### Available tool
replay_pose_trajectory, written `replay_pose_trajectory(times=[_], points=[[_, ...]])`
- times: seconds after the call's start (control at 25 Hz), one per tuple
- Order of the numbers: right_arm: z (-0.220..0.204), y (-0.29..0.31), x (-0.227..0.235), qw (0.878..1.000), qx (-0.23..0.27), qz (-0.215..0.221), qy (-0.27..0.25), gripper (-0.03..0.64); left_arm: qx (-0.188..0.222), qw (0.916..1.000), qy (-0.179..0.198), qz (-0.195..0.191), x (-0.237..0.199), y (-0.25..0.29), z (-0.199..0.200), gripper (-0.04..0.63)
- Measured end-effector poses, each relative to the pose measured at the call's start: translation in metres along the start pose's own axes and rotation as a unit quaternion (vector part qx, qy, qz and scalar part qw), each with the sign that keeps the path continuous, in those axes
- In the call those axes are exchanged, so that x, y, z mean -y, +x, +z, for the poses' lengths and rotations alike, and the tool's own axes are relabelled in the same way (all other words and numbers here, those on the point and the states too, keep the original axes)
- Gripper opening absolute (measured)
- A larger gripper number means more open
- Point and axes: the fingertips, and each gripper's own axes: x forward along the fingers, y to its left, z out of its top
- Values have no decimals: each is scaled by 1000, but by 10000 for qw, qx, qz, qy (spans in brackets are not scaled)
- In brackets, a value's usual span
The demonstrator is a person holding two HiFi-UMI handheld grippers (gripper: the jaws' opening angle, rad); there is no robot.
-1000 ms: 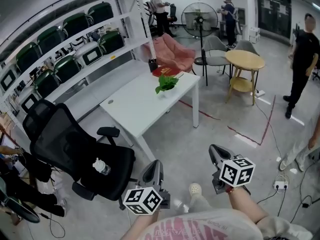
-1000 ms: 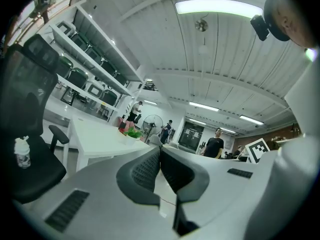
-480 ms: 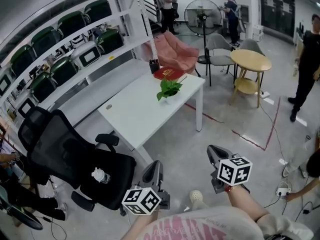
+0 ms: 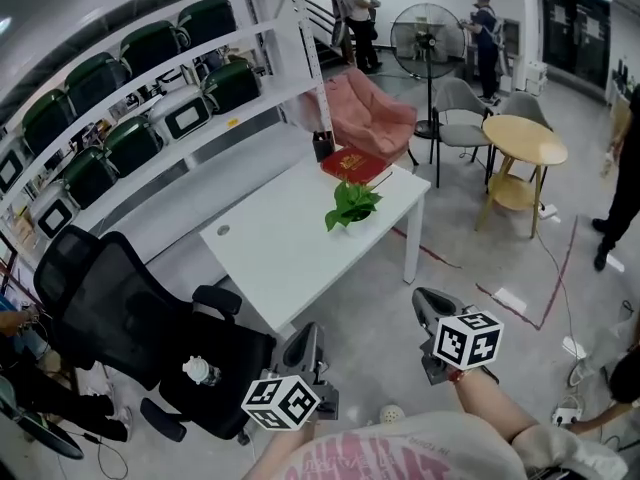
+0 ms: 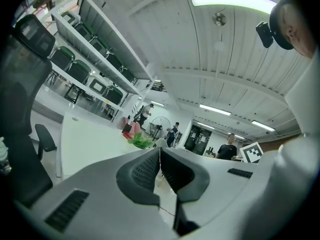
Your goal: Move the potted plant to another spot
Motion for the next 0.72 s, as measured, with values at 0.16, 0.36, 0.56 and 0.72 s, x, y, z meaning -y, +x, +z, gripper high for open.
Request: replay_pose_trajectory(times=[0.16, 0.36, 0.56, 0.72], points=[[18, 37, 20, 10000, -27, 60, 6, 12, 4, 9999, -38, 109, -14, 38, 5, 25], [29, 74, 44, 9998, -160, 147, -9, 14, -22, 9997, -123, 219, -27, 78, 4, 25], [35, 99, 68, 9993, -284, 253, 23, 14, -2, 9991, -214, 354, -35, 110, 1, 25], [39, 111, 86, 9989, -299, 324, 143, 12, -15, 9990, -185, 414, -34, 127, -2, 25]])
